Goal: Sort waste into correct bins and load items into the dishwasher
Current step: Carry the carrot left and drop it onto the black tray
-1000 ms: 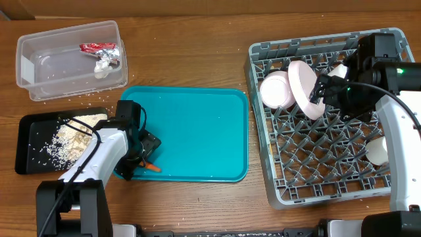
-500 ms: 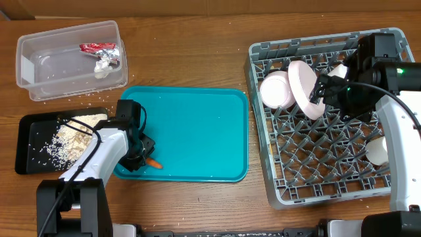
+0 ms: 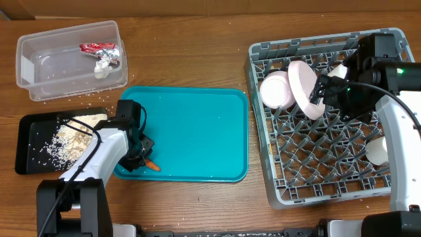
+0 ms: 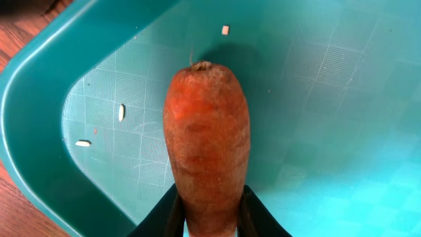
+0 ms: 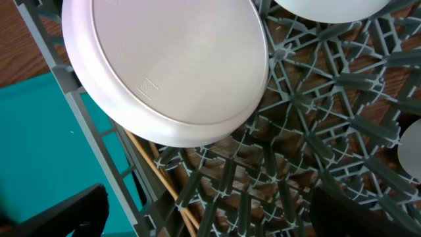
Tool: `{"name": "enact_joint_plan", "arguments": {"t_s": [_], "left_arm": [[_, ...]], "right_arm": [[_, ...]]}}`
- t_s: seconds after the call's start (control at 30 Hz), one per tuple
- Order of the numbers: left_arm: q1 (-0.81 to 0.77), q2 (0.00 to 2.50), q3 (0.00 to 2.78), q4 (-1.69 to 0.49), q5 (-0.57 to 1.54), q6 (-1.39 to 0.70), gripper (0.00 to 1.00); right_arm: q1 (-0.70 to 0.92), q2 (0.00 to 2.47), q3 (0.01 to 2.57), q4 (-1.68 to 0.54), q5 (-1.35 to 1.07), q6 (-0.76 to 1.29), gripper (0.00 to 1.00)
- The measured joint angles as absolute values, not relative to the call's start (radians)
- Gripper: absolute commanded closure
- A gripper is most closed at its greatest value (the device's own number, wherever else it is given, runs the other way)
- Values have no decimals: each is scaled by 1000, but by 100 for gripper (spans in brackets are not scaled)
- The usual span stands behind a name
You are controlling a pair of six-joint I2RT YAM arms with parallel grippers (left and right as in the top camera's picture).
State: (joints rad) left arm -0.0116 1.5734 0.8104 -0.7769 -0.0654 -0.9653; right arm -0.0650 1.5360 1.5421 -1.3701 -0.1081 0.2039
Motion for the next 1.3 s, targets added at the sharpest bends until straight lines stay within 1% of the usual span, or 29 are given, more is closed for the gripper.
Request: {"name": "enact_joint_plan", "arguments": {"t_s": [0.13,0.3,0.47,0.57,0.73,0.93,1.0,1.2,1.3], "left_arm": [[-12,1573,818,-797,-65,-937,96],[2,1575,916,-910,-73,-882,96],[57,1578,1110,-1009,-106,-827,96],[115,1578,1162,-1014,-118,-801,96],[265,1578,1174,-987,-171,-778,96],[421,1578,1173,-880,-246,-771,95],[451,1578,1173,-857,-254,-767,95],[505,1633,1173,-777,-275,-755,91],[507,1704,1173,-762,-278,-753,93]], "right_arm": [[-65,1536,1542,-1372,-108,203,0],[-65,1536,1542,-1372,-108,196,0],[-65,1536,1542,-1373,-107,189,0],[-65,1536,1542,-1372,-108,187,0],[-65,1536,1542,-1371,-105,186,0],[-65,1536,1542,-1367,-104,186,0],[-65,1536,1542,-1362,-105,186,0],[-65,1536,1542,-1361,-104,186,0],[-65,1536,1542,-1361,-104,186,0]]}}
